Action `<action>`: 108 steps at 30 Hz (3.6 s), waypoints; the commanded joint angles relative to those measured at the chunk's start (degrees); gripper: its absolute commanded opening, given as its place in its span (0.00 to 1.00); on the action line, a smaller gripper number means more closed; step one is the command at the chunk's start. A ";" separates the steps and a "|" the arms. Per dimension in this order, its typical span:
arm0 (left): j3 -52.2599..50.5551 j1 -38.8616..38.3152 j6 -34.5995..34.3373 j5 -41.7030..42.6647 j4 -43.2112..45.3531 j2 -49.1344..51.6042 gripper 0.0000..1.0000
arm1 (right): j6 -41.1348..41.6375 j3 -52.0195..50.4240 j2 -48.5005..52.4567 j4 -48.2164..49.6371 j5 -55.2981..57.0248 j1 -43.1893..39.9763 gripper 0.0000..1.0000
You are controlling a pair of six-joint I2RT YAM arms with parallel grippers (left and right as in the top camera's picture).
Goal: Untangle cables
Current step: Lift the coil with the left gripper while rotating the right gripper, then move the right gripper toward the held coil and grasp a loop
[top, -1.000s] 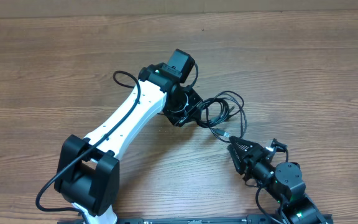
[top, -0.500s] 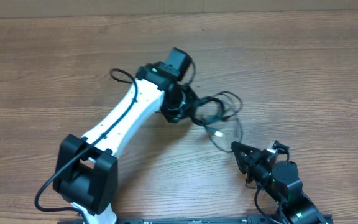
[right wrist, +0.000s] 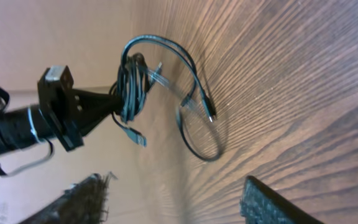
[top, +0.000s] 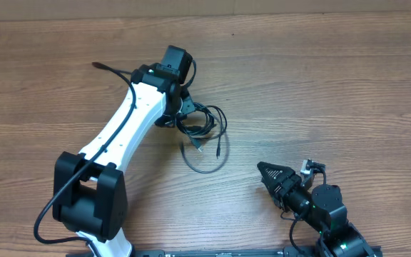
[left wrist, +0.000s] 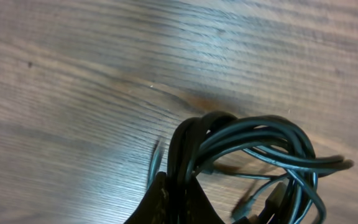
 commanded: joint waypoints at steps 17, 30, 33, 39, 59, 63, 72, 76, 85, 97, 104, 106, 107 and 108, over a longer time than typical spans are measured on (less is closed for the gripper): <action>0.79 -1.05 -2.99 -0.85 -5.25 -0.92 0.66 | -0.61 -0.59 0.00 0.35 -0.46 0.31 1.00; -12.63 -1.46 -35.30 6.62 4.33 -0.59 0.66 | -3.82 -0.59 0.07 0.31 -0.28 0.31 1.00; -15.08 -1.49 -35.30 6.05 9.66 -0.59 0.66 | -3.82 -0.59 0.11 0.31 -0.26 0.31 1.00; -18.05 -1.49 -35.30 5.75 16.00 -0.59 0.59 | -3.82 -0.59 0.72 0.31 -0.26 0.31 1.00; -16.87 -1.27 -15.02 6.12 17.33 -1.31 0.04 | -16.26 5.11 5.44 -2.73 -4.11 0.31 0.91; -15.56 -1.27 -2.19 8.39 17.11 -2.36 0.04 | -21.75 13.73 6.23 -14.45 -0.33 0.26 0.92; -15.43 -1.25 2.95 10.56 14.60 -4.00 0.31 | -28.89 27.28 12.24 -24.96 3.19 0.26 1.00; -15.43 -1.25 0.72 9.27 15.10 -3.98 0.67 | -28.89 27.28 14.49 -24.57 3.19 0.26 1.00; -15.43 -1.25 -0.55 -3.85 16.94 -3.91 0.68 | -28.89 27.28 21.62 -24.48 1.07 0.26 1.00; -15.58 -1.27 -3.21 -3.89 19.15 -2.40 0.61 | -28.87 27.28 30.38 -20.15 1.05 0.26 1.00; -16.59 -1.27 -6.51 -4.52 19.17 -2.38 0.54 | -28.87 27.28 32.89 -19.96 1.09 0.26 1.00; -16.90 -1.27 -7.08 -4.61 19.28 -2.32 0.53 | -28.87 27.28 32.89 -19.93 1.09 0.26 1.00; -17.05 -1.27 -7.37 -4.87 19.37 -2.21 0.52 | -28.87 27.28 32.89 -19.96 1.09 0.26 1.00; -17.05 -1.27 -7.67 -5.07 19.37 -2.01 0.53 | -28.87 27.28 32.89 -19.96 1.09 0.26 1.00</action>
